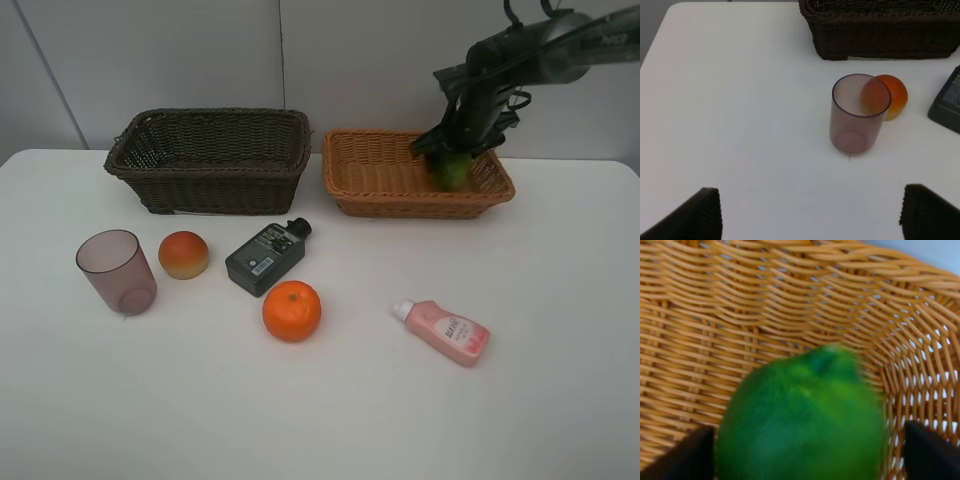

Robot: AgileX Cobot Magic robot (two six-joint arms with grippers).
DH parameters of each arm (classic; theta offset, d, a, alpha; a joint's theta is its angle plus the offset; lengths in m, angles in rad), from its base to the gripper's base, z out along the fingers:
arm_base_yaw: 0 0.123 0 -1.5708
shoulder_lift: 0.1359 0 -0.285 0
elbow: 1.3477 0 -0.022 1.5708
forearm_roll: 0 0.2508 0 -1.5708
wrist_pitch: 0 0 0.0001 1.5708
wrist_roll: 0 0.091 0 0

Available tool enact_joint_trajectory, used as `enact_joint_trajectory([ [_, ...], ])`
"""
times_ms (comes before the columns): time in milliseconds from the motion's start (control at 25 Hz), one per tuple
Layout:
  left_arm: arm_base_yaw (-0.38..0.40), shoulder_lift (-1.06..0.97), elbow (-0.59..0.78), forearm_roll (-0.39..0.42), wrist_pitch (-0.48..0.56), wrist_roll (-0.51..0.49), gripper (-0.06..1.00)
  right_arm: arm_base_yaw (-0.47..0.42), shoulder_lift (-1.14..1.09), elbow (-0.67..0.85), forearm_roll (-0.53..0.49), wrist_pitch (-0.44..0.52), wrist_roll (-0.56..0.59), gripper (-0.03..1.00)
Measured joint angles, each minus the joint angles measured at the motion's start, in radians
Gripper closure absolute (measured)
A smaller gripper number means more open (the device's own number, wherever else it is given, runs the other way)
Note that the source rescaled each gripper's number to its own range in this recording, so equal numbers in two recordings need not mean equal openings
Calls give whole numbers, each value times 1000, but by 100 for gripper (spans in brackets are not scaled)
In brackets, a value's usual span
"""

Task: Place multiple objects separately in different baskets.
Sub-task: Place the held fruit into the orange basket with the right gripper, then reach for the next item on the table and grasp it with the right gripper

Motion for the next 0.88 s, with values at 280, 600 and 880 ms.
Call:
enact_joint_trajectory([
  [280,0,0,0,0,0,0,2,0,0,0,3,18,0,10],
  [600,0,0,0,0,0,0,2,2,-17,-1,28,58,0,10],
  [880,0,0,0,0,0,0,2,19,-103,-6,63,186,-22,10],
])
